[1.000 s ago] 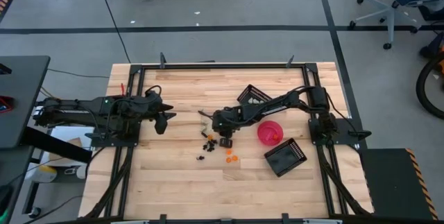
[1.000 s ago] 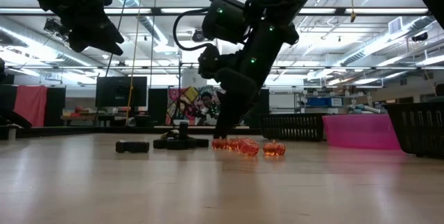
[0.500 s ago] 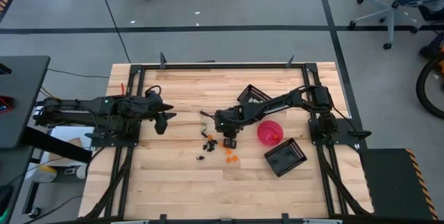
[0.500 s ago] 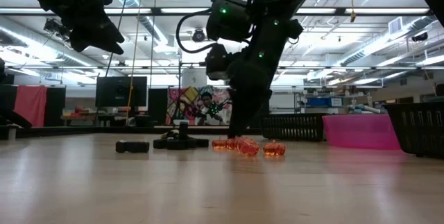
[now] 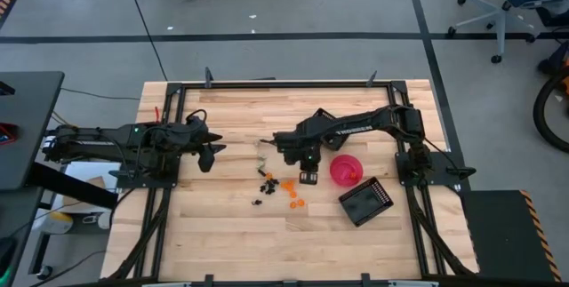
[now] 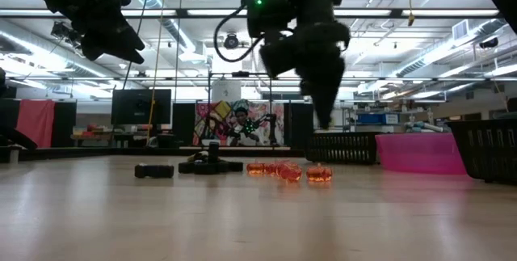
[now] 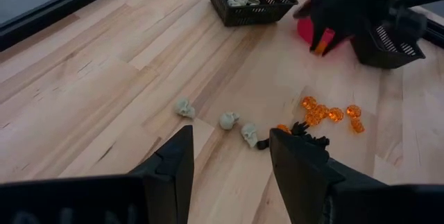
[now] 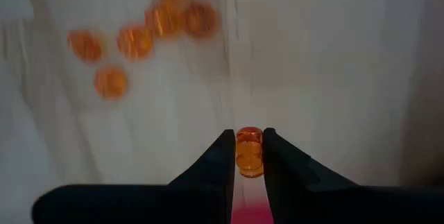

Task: Sort Halloween decoration
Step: Put the orange pumpkin toy into the red bowl

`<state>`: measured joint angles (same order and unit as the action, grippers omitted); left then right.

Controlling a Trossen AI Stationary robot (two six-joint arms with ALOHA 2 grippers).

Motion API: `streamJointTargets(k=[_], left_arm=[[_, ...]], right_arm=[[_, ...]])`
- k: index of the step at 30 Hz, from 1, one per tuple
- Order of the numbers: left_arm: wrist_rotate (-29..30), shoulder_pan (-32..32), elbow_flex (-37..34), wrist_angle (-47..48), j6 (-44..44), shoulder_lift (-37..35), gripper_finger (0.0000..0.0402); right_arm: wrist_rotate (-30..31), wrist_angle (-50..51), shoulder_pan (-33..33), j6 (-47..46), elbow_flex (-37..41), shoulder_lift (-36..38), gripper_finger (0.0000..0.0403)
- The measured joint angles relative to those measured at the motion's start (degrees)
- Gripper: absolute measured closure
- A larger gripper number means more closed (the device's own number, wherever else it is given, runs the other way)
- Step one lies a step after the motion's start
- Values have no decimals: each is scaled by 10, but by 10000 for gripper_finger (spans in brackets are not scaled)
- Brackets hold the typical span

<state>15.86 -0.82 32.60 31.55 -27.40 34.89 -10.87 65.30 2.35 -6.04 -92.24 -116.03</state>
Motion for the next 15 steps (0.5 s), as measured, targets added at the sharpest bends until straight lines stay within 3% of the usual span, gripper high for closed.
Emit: streamJointTargets(k=[7,15], left_arm=[[0,0,0,0,0,0,239],[0,0,0,0,0,0,239]], right_arm=[[-11,184,12,-4,-27,0,335],[-17,171,13,-17,42,0,328]])
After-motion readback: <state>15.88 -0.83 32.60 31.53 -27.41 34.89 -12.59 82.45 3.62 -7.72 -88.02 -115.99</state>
